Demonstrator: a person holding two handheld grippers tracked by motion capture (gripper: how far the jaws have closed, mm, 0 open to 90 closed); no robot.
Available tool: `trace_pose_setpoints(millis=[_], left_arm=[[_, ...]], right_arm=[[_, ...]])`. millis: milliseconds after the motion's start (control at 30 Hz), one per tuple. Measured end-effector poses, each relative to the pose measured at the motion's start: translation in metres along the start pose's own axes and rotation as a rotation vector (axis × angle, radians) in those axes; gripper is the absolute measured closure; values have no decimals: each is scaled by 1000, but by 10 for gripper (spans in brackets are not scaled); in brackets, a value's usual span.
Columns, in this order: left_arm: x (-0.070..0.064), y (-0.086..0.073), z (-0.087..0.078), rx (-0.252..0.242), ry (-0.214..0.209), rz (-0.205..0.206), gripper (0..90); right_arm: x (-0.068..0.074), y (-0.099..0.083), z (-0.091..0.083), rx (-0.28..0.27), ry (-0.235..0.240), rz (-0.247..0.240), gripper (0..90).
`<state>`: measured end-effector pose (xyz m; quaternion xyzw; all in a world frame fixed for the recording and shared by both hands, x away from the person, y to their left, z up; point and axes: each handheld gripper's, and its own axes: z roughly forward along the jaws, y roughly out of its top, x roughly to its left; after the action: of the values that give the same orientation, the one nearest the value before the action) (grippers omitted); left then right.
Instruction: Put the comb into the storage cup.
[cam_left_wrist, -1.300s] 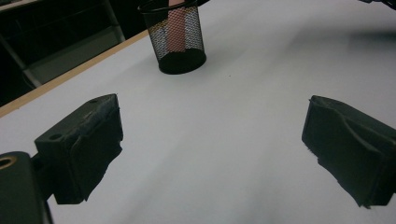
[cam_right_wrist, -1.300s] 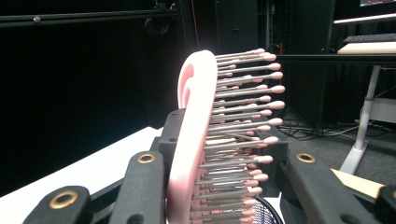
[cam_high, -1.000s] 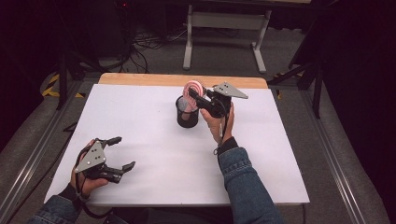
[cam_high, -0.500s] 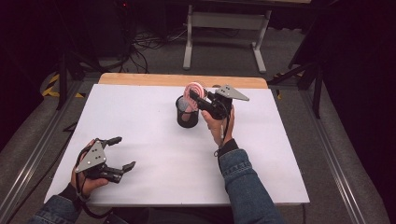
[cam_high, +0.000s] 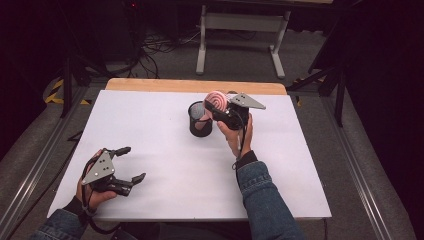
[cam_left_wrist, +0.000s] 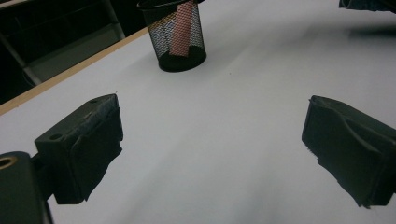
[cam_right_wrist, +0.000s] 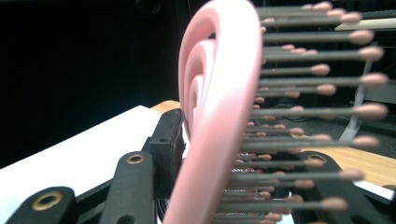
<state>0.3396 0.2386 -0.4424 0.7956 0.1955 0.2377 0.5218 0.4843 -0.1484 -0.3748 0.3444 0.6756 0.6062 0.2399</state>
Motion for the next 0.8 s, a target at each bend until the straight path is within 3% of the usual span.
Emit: trace_pose_setpoints(millis=[800], left_arm=[[-1,0,1,8,-4,3,64]], right_arm=[[0,-15,5,56,-33,-33,579]])
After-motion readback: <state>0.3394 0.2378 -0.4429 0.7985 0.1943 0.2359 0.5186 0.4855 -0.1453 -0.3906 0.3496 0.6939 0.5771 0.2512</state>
